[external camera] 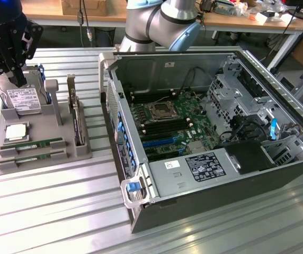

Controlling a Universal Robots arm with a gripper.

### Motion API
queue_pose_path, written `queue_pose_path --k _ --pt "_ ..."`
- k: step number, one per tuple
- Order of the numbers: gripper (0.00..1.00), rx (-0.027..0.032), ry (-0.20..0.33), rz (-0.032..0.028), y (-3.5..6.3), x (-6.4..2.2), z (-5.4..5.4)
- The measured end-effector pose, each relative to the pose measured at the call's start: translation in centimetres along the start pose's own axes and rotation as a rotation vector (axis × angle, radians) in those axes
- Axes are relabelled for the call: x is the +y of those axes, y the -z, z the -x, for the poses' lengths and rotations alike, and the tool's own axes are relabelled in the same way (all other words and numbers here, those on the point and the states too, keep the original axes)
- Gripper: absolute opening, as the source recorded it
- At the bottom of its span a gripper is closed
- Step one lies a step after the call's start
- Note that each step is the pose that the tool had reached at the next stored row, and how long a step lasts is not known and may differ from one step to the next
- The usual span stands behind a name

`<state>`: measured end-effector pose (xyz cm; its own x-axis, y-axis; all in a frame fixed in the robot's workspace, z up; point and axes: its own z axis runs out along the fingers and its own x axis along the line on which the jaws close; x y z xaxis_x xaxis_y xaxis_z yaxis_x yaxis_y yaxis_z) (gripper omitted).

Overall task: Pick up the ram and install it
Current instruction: 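Pick up the ram and move it above insertion slot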

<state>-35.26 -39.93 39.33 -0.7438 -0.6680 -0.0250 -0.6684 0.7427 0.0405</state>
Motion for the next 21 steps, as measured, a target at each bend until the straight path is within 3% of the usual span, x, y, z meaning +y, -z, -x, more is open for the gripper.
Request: queue_pose_path --k 21 --pt "0.11 0.0088 0.216 0.0054 0.0 0.0 0.0"
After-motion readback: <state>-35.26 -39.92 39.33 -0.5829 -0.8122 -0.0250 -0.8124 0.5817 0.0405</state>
